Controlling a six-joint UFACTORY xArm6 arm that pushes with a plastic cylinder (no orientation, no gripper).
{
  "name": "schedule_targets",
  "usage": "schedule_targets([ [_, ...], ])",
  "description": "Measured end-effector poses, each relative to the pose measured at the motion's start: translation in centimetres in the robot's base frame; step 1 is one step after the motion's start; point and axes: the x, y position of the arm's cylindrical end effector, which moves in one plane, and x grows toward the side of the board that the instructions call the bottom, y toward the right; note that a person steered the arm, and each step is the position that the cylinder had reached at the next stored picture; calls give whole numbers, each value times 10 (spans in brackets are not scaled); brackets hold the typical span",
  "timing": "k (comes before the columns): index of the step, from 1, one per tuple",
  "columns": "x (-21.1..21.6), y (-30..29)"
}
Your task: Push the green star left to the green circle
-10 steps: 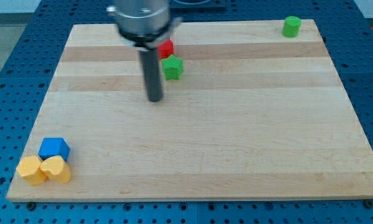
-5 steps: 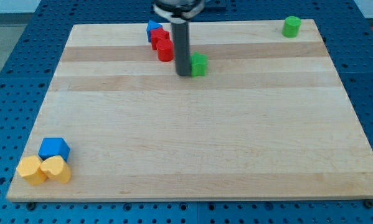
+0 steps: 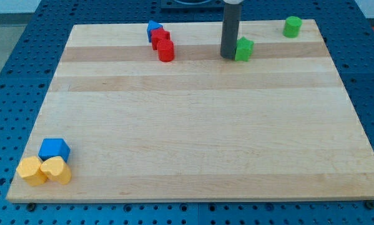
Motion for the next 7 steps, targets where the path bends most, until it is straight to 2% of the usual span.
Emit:
schedule_targets([
  [1,8,13],
  [4,-52,63],
  [7,-71,78],
])
